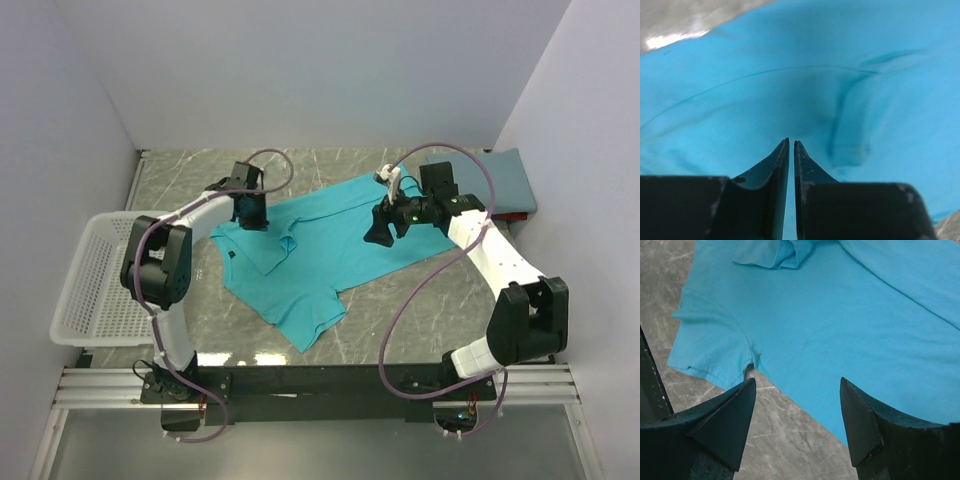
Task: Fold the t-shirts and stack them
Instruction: Fold the tshirt
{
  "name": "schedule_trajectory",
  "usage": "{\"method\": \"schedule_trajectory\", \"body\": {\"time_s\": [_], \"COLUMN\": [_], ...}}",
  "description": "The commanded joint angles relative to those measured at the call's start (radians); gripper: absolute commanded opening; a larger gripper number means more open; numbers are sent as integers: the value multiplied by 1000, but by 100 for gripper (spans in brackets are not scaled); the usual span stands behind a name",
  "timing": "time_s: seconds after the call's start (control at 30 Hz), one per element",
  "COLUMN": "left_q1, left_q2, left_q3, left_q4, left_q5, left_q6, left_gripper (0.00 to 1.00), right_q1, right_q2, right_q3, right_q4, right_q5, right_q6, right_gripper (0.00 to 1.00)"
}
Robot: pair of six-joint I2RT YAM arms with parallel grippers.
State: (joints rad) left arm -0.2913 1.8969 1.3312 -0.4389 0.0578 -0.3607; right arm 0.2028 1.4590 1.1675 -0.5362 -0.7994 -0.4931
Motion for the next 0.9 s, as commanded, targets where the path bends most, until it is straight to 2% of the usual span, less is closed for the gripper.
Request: {"method": "schedule_trajectory", "body": {"time_s": [0.0, 0.4, 0.87], "left_q1": [-41, -126, -210], "left_q2": [36, 106, 113], "left_q3": [83, 134, 166], "left_q4": [-14, -58, -86], "left_q5": [14, 59, 14], "left_q6": [28, 68, 68], "left_gripper": [14, 13, 14], "right_q1": [-26, -69, -92], "right_q2": [-22, -3, 27], "right_q3": [38, 49, 66], "right_q4": [-4, -25, -67], "right_q5": [-23, -44, -46], "right_q6": [-4, -4, -24], "right_gripper": [74, 74, 75]}}
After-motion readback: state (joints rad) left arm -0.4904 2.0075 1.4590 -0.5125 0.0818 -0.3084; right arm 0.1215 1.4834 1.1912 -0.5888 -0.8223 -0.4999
